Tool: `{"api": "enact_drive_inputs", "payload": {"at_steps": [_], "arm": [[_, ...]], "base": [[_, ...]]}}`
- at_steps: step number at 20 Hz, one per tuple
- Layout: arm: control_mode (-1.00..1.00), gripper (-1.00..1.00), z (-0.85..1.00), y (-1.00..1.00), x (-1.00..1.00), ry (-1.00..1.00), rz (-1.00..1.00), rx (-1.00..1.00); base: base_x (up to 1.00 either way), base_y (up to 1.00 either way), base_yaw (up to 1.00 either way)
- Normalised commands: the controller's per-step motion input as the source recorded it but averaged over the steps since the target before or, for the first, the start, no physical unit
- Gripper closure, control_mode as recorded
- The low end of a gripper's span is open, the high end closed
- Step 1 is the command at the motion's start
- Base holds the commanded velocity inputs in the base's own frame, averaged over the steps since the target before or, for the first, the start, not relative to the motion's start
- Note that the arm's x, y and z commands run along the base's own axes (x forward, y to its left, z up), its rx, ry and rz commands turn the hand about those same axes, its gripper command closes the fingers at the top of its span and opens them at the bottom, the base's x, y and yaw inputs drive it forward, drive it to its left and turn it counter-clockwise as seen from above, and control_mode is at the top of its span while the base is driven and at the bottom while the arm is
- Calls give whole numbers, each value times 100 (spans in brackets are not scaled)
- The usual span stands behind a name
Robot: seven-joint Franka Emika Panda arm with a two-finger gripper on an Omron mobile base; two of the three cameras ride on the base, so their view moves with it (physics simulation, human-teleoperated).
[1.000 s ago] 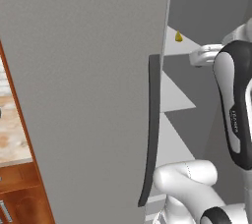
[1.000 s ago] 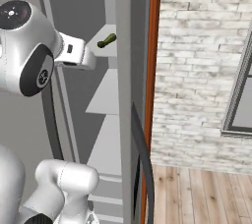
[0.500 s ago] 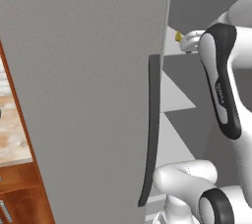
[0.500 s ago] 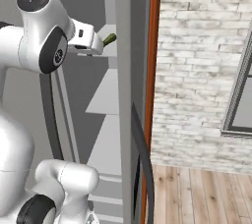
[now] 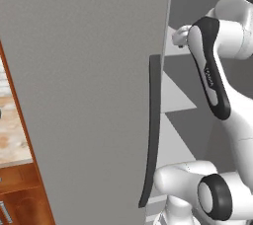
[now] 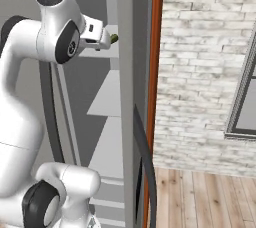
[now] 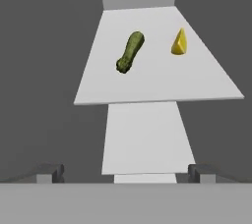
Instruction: Take the squash, bell pepper, and lemon wedge from the freezer and place them in the bowl on the counter.
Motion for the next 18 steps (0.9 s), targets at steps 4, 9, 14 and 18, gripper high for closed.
{"api": "enact_drive_inputs", "payload": {"at_steps": [4,9,14,18], "arm": [[-100,-100,-7,0,57,6,2,0],[-100,-100,-25,-5,42,2,5,3],[-100,-100,-31,0,49,3,4,0],[-100,-100,-14,0,49,1,1,0]], "base": [[0,0,0],[0,0,0],[0,0,0],[0,0,0]]}}
